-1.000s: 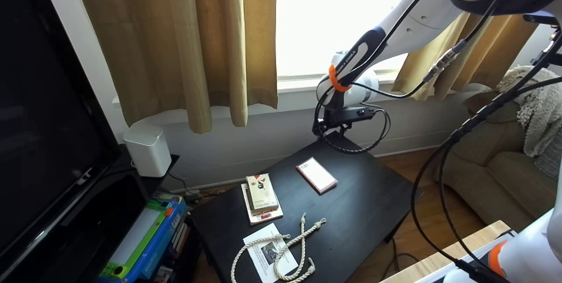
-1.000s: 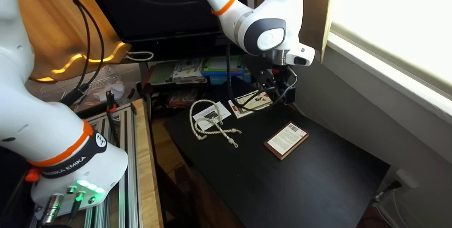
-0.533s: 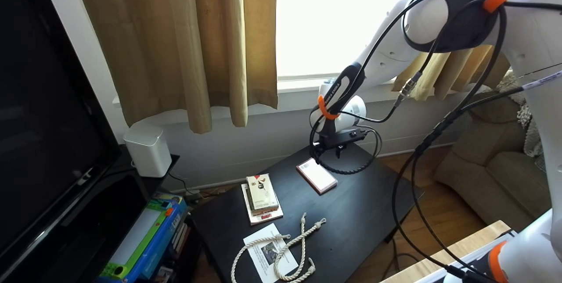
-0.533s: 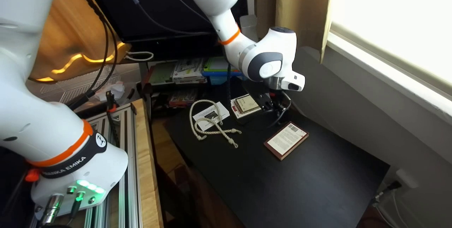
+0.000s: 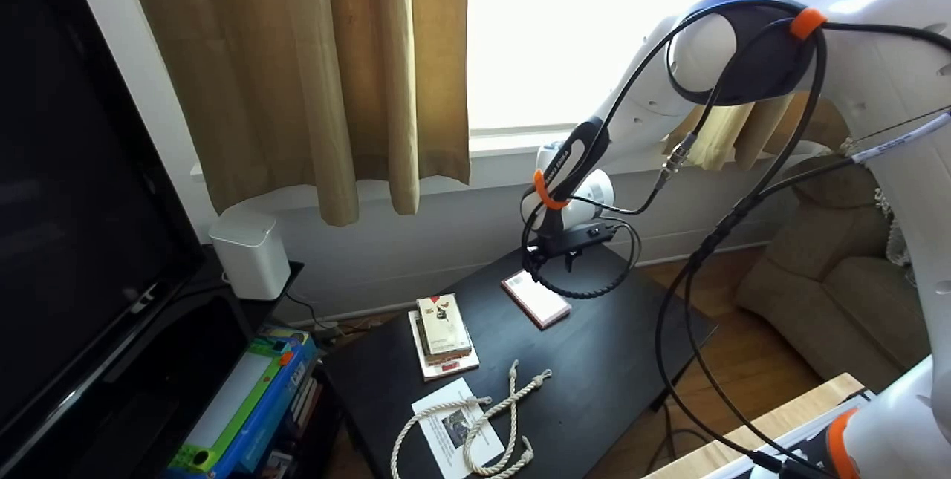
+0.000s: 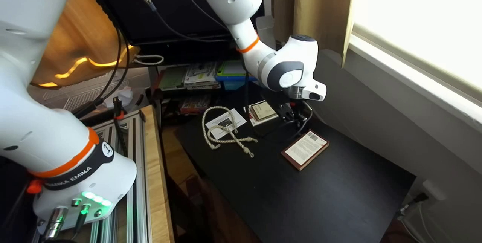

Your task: Pick up the book on the right and flip it to make the book cover face up

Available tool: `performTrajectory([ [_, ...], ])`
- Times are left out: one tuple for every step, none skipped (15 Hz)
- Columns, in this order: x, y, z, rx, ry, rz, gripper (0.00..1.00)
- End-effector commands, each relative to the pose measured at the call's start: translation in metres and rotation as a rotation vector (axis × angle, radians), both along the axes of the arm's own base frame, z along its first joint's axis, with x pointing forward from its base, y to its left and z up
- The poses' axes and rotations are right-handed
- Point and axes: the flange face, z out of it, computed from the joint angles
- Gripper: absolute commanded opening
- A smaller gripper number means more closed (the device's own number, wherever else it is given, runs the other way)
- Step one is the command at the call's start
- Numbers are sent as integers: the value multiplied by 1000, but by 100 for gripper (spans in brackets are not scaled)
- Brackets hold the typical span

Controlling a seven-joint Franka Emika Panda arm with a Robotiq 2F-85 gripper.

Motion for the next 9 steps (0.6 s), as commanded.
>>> performTrajectory([
  [9,-9,-21,-12,1,-18,100],
  [12,-11,-28,-22,2,-12,100],
  [15,-14,-36,-28,6,-10,100],
  [17,-15,-44,-18,9,-1,100],
  [19,-16,-54,-20,16,12,100],
  [20,-17,-63,-20,24,23,100],
  [22,-17,-72,-17,25,40,100],
  [23,-16,-80,-22,25,57,100],
  [24,-16,-88,-20,31,72,100],
])
